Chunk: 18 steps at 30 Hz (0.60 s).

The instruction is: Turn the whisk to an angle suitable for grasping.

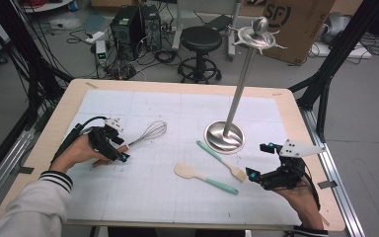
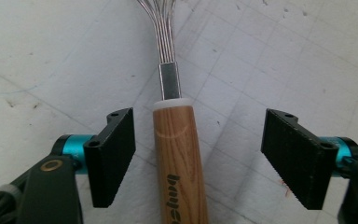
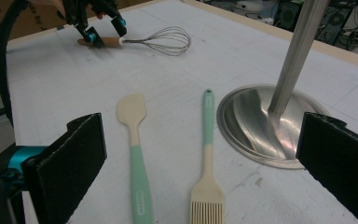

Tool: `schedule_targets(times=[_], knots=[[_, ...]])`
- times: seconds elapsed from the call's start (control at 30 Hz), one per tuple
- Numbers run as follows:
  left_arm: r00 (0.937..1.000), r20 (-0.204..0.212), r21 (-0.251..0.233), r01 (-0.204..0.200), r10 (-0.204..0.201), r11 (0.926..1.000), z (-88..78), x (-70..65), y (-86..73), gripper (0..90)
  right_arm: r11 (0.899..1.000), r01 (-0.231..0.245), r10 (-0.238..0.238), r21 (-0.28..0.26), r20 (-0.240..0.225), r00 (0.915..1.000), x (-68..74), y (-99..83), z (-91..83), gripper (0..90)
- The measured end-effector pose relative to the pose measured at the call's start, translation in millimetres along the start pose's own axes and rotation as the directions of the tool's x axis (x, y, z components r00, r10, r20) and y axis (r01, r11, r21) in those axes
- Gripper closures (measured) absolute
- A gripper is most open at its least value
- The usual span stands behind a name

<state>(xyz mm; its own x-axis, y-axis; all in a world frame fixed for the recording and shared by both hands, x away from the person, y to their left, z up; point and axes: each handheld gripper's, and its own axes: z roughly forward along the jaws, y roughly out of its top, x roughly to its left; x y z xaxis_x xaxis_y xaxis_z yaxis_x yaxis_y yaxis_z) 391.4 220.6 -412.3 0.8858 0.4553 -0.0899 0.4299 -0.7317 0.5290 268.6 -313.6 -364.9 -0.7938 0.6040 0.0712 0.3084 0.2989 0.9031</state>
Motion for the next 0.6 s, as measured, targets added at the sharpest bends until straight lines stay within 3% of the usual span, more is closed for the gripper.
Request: schedule_targets(times=[0.17,0.27,0.33,0.53,0.6], knots=[[0.9997,0.011,0.008,-0.021,0.021,0.9997,2.5,-3.9,1.2,32.0,1.0,0.002,-0.002,0.0,0.001,1.0,-0.5,0.1,0.4,0.0],[0.9995,-0.001,0.018,-0.031,0.031,0.9994,3.7,-5.1,1.7,35.4,1.0,-0.001,0.001,0.001,0.0,1.0,-0.1,0.4,0.6,0.0],[0.9994,-0.001,0.024,-0.035,0.035,0.9991,4.7,-5.9,1.4,42.5,1.0,0.0,0.0,0.001,0.0,1.0,0.4,0.6,0.6,0.0],[0.9987,-0.012,0.049,-0.049,0.05,0.9976,8.5,-7.8,2.2,45.2,1.0,-0.002,0.002,0.002,0.004,1.0,0.2,-0.4,-1.0,0.0],[0.9981,-0.021,0.054,-0.056,0.057,0.997,8.7,-8.3,2.4,51.6,1.0,0.0,0.0,0.001,0.006,1.0,0.0,-0.6,-1.8,0.0]])
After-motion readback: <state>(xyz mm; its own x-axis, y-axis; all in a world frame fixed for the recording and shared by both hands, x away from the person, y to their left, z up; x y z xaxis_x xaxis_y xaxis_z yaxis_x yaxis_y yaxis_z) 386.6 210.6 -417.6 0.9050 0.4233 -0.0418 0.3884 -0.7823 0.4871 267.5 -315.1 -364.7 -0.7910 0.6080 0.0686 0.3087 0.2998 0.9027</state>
